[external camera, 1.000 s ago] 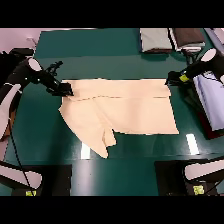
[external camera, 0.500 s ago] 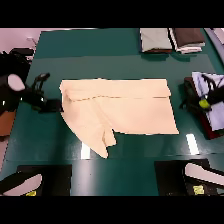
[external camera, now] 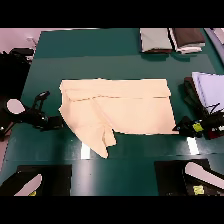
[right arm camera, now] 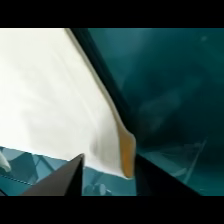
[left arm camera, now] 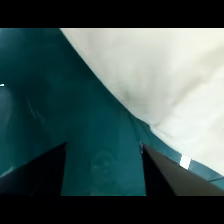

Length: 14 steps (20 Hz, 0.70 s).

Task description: Fold the shirts.

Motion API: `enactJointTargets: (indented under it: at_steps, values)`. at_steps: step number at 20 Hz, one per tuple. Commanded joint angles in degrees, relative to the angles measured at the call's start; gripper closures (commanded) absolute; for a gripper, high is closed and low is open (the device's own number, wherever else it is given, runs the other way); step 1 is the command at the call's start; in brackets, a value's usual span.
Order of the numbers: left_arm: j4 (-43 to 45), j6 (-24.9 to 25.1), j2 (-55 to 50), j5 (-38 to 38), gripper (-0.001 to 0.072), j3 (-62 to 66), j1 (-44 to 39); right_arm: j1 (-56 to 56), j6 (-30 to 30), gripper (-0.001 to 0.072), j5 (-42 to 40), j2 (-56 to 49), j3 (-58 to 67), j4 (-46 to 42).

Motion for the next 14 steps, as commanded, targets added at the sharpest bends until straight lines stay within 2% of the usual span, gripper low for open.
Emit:
enactJointTargets:
  at_steps: [1, 2, 7, 8, 9, 14]
  values:
    - [-1.20, -1.16, 0.59, 1.27, 0.0169, -0.96, -3.69, -0.37, -3.41, 0.0575, -1.31, 0.15, -1.55, 4.92]
    - [-1.27, -2.23, 0.59, 1.33, 0.0169, -0.96, -5.79, -0.20, -4.28, 0.0687, -0.72, 0.15, -0.98, 5.01]
    - [-3.21, -7.78, 0.59, 4.11, 0.0164, -5.68, -16.39, 6.62, -4.31, 0.0689, -0.17, 0.15, 3.80, 4.37]
    - [-4.87, -8.31, 0.59, 5.27, 0.0107, -7.30, -17.94, 8.59, -4.22, 0.0689, -0.35, 0.15, 5.03, 4.33]
    - [-6.91, -9.46, 0.59, 6.84, 0.0077, -8.87, -19.12, 10.05, -4.11, 0.0689, -0.61, 0.15, 6.12, 4.37]
    - [-15.39, -9.66, 0.50, 15.89, 0.0078, -12.48, -20.24, 15.10, -3.28, 0.0689, -0.52, 0.15, 11.02, 4.35]
